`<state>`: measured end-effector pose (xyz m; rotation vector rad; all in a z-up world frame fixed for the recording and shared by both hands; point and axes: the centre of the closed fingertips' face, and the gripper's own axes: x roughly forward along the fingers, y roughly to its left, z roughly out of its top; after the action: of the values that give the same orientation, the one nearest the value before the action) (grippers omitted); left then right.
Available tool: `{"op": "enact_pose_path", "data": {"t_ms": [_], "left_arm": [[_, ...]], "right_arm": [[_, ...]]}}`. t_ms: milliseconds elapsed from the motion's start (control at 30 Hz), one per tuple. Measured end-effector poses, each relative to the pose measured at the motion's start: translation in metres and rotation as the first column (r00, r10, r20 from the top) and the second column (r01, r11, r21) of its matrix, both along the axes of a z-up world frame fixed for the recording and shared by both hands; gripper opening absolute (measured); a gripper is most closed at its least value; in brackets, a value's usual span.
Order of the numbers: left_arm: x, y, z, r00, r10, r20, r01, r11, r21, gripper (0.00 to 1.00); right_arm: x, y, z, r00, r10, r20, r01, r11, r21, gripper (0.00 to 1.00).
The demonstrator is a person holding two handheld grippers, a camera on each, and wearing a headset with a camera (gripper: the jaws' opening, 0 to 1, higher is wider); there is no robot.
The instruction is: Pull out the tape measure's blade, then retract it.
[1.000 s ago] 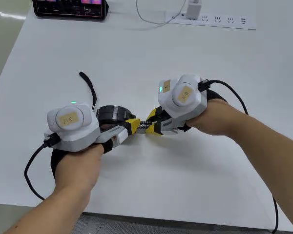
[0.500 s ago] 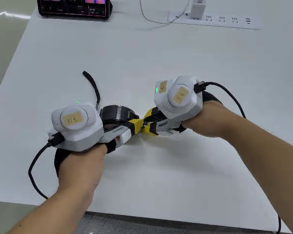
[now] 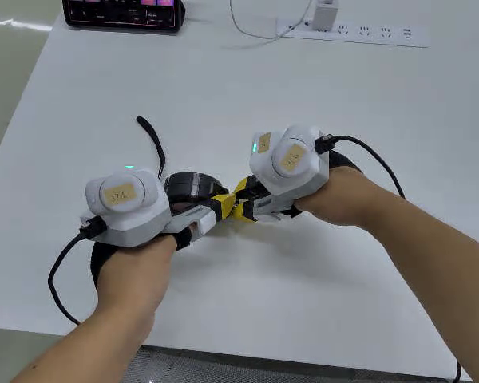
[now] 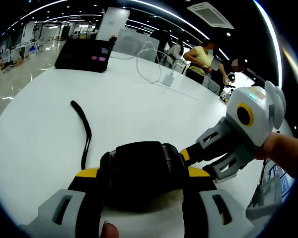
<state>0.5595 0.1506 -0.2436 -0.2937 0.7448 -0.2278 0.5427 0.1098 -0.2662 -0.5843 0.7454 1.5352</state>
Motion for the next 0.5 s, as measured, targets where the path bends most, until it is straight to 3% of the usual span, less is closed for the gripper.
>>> {"op": "enact_pose_path", "data": {"t_ms": [133,500], "left_arm": [[0.0001,-0.0003,0.0000,1.000,-0.002,-0.003,0.002,1.000,0.003,0.62],[-0.0005,-0.0011,-0.0003,1.000,-0.011,-0.028,0.012,1.000,0.010,0.63]], "right_arm": [[-0.0006,0.0001,-0.0005,1.000,0.014,0.018,-0.014,1.000,-0.006,0.12],[-0.0056,-0.0004,-0.0010,1.000,0.026,0.015,-0.026,1.000,-0.015,0.18]]}}
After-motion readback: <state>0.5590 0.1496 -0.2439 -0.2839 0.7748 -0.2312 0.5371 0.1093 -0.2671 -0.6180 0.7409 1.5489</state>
